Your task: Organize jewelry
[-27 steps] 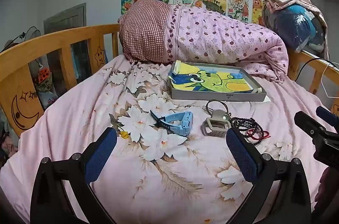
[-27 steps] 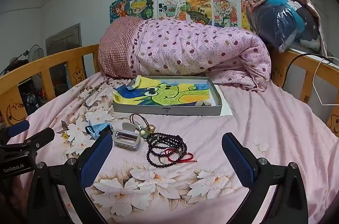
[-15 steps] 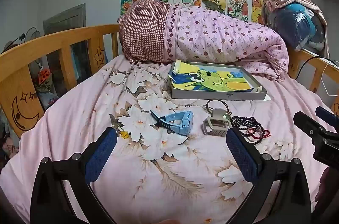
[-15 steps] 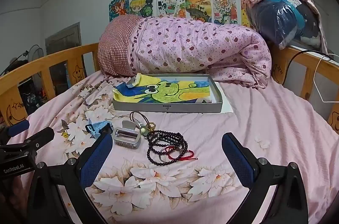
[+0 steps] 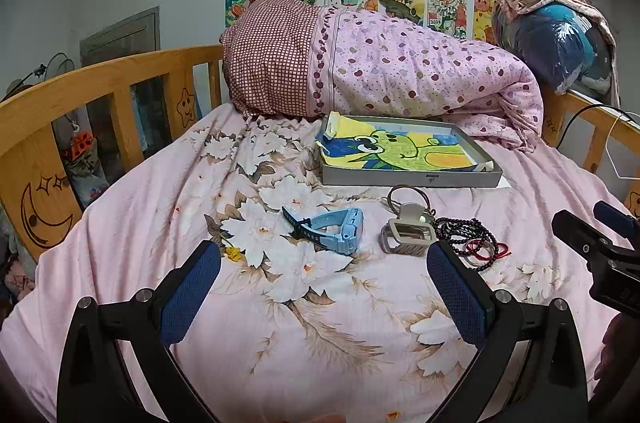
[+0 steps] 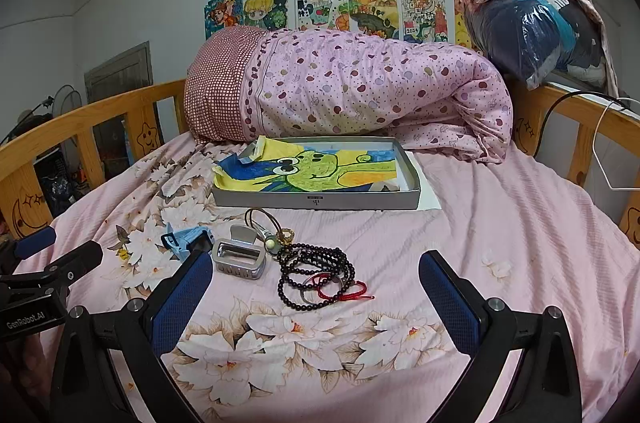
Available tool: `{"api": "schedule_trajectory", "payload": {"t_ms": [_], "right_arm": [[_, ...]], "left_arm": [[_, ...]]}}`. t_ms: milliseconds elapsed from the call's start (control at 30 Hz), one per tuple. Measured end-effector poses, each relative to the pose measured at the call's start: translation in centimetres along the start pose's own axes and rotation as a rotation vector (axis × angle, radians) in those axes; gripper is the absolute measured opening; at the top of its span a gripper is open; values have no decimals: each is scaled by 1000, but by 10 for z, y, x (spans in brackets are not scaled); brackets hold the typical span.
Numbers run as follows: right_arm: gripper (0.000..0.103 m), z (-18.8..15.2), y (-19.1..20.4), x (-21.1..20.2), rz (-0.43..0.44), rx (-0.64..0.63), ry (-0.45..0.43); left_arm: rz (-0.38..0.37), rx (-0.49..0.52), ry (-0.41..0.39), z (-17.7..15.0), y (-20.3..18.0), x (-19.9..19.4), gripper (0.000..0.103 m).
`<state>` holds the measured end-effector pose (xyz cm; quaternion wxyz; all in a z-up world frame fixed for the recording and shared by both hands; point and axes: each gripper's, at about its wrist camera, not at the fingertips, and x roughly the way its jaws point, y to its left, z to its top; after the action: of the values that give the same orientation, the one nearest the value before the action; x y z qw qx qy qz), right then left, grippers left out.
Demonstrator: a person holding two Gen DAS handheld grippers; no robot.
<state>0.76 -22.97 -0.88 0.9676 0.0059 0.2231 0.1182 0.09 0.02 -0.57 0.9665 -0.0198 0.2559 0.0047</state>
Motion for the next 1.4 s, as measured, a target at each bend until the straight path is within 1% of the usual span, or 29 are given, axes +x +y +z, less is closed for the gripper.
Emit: {"api": "schedule_trajectory", "payload": {"t_ms": [133, 167, 300, 1400], "right_arm": [[103, 0, 0, 0, 0, 1, 2], [103, 0, 0, 0, 1, 2, 2], [103, -1, 1, 1, 2, 2, 5], [103, -1, 1, 3, 4, 6, 15]], "left_arm": [[-2, -1, 2, -1, 2, 1, 101], [2, 5, 3, 2, -7, 1, 101], [2, 5, 4, 2, -9, 2, 101], [-1, 7, 7, 1, -9, 0, 101]]}}
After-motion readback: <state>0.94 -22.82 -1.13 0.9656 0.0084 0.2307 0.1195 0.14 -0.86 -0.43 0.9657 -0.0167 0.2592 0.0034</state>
